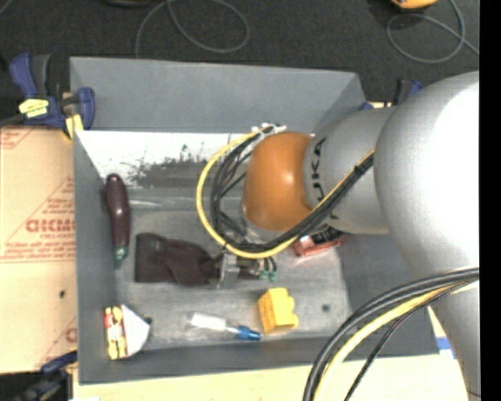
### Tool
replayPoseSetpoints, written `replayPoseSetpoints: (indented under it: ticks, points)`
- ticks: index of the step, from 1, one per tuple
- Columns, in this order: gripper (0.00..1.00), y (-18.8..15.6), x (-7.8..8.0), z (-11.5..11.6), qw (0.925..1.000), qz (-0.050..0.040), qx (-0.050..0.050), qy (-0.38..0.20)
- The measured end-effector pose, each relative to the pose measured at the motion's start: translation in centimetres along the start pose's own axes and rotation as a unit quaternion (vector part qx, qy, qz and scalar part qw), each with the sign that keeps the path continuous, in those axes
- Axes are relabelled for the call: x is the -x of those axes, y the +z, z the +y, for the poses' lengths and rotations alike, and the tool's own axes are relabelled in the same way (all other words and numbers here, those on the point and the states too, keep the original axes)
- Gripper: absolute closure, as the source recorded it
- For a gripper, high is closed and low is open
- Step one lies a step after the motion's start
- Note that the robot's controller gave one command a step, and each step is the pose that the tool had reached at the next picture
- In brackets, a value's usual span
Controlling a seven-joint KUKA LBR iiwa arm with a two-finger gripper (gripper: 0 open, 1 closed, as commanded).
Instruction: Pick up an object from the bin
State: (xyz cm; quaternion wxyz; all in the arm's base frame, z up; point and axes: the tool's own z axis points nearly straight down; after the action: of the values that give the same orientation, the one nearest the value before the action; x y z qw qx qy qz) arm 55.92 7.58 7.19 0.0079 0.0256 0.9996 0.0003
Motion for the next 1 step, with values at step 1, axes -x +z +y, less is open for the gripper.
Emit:
replayPoseSetpoints:
  ticks: [1]
  points:
    - [1.00,0.00,0.00,0.00,1.0000,0.0000,0.000,0.000]
